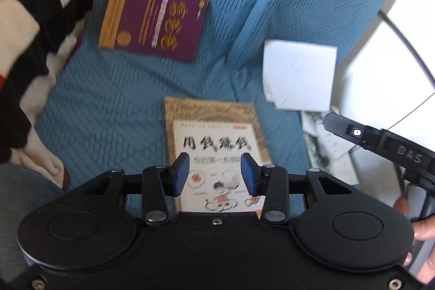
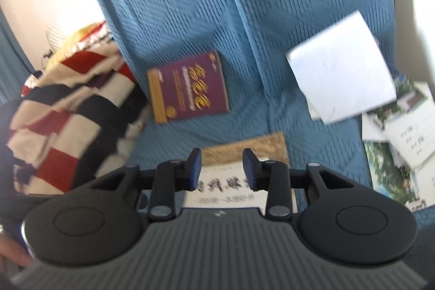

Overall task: Organize objects
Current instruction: 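Open the left tool to release the white-and-orange book and back away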

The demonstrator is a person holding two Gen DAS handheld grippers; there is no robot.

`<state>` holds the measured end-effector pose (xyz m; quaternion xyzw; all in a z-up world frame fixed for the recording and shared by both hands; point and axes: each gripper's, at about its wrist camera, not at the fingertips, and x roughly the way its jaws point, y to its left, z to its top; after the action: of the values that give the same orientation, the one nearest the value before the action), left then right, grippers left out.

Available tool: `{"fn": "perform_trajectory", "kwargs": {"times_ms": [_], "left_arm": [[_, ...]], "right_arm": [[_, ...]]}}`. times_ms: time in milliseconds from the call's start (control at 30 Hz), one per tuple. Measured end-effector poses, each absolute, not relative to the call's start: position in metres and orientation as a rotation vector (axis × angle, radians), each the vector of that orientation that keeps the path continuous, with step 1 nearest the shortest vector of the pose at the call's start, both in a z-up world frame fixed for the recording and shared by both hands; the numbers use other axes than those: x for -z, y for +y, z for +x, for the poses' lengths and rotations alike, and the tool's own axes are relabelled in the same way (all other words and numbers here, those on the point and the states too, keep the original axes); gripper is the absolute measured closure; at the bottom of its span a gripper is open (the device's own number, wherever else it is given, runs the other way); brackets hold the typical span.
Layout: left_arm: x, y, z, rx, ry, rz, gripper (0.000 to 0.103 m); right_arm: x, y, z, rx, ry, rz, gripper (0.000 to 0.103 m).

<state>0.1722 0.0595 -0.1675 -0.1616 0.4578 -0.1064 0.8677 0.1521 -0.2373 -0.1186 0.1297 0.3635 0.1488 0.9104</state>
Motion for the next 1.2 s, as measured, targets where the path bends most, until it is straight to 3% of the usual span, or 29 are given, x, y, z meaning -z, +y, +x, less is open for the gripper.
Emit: {"fn": "perform_trajectory", "kwargs": {"times_ms": [167, 433, 633, 700, 1033, 1067, 1100, 1200], "left_arm": [[0.126, 0.062, 0.160, 0.233, 0.877, -0.306, 0.062], [0.077, 0.064, 0.128, 0.250, 0.756, -0.273, 0.047], [0.052, 0.065, 0.099, 0.260, 0.701, -0.285, 0.035], [0.046, 0.066, 0.090, 0.249, 0.689, -0.282, 0.025], [0.030, 0.063, 0.057, 0.224, 0.666, -0.277, 0.013], [0.030, 0.062, 0.055, 0.224, 0.668, -0.272, 0.009], [0.030, 0.060, 0.054, 0.224, 0.668, -0.268, 0.002], [0.029, 0.057, 0.048, 0.228, 0.659, -0.257, 0.000]], "right_arm": [[0.077, -0.234, 0.134, -0.322, 0.691, 0.274, 0.066], [0.041, -0.232, 0.097, -0.323, 0.632, 0.293, 0.066], [0.017, -0.225, 0.067, -0.327, 0.580, 0.257, 0.066], [0.011, -0.226, 0.060, -0.312, 0.570, 0.255, 0.066], [0.004, -0.226, 0.029, -0.258, 0.558, 0.202, 0.062], [0.003, -0.226, 0.027, -0.257, 0.558, 0.200, 0.059], [0.004, -0.227, 0.025, -0.259, 0.558, 0.201, 0.050], [0.005, -0.229, 0.021, -0.257, 0.548, 0.199, 0.019]]}}
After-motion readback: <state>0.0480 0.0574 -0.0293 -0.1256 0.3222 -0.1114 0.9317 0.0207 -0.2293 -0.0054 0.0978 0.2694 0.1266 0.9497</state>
